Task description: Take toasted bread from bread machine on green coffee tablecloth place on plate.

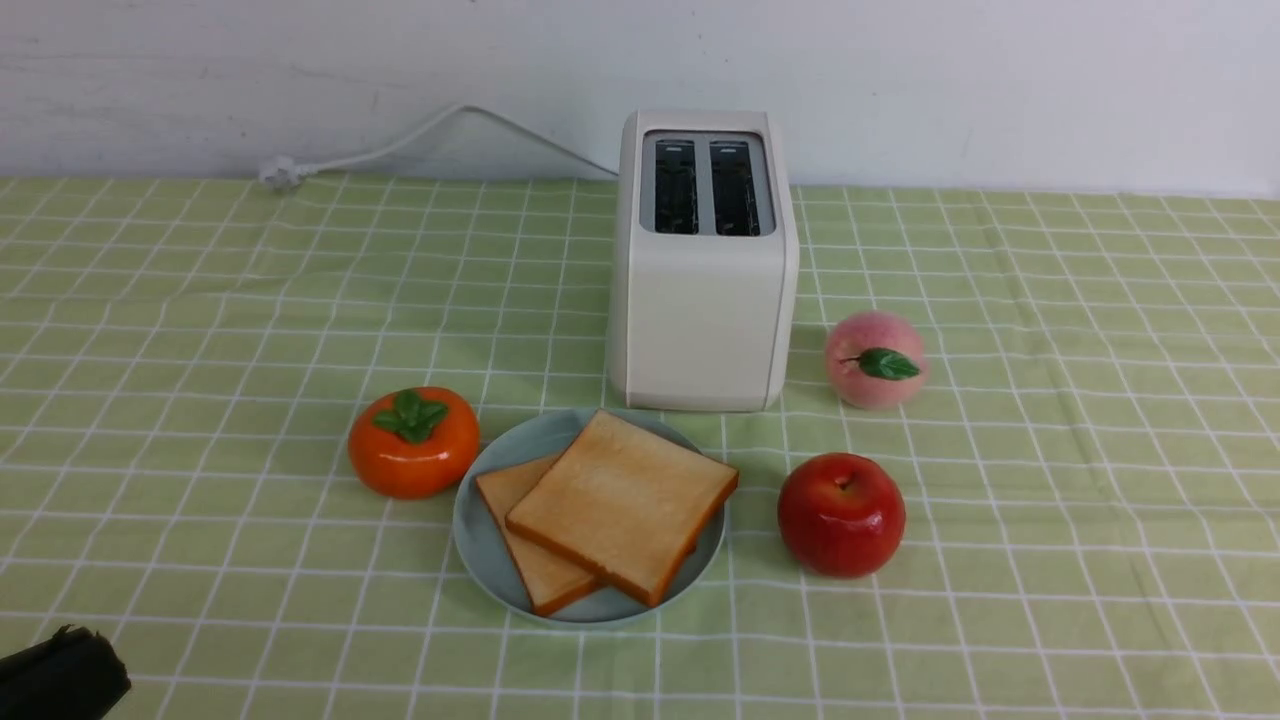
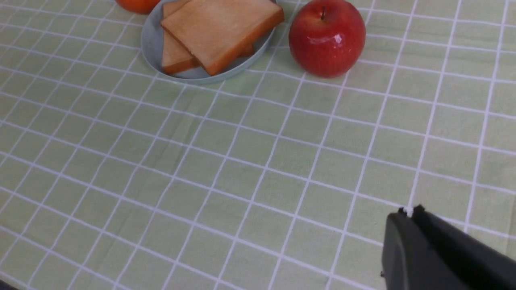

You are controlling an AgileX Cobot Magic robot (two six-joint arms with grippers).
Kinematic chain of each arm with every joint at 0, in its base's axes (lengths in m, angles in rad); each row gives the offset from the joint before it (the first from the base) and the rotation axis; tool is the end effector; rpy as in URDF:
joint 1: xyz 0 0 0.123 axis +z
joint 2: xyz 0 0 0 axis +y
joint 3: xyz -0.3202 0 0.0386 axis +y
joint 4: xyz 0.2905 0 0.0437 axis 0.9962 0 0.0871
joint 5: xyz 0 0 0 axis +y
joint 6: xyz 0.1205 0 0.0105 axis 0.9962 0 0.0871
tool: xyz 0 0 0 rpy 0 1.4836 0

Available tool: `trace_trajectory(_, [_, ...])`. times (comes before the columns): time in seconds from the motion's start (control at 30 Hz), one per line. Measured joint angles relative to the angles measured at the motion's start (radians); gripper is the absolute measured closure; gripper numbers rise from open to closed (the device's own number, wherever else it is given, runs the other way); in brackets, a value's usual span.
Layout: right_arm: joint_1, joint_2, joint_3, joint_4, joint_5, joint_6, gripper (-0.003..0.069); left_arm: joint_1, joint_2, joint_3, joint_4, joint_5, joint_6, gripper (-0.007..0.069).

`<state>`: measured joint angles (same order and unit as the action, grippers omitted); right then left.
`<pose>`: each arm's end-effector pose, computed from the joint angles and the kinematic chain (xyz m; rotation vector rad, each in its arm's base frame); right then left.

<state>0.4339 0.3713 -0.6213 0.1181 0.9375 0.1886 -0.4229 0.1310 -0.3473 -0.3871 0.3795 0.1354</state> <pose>0.0731 0.0465 0.3216 -0.2485 2.1939 0.4955 0.0674 -0.0489 0.3021 0.2718 1.6332 -0.6112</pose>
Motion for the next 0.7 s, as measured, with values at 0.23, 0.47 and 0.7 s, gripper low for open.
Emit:
trace_trajectory(0.23, [-0.258, -0.141, 0.156, -0.020, -0.200, -0.138, 0.0678, 0.000, 0.000, 0.000, 0.000, 0.000, 0.000, 0.0636])
trace_trajectory(0.47, [-0.423, -0.336, 0.502, 0.040, -0.489, -0.237, 0.0678, 0.000, 0.000, 0.000, 0.000, 0.000, 0.000, 0.0634])
trace_trajectory(0.7, [-0.433, -0.382, 0.635, 0.036, -0.532, -0.238, 0.0678, 0.000, -0.001, 0.000, -0.002, 0.008, 0.000, 0.0632])
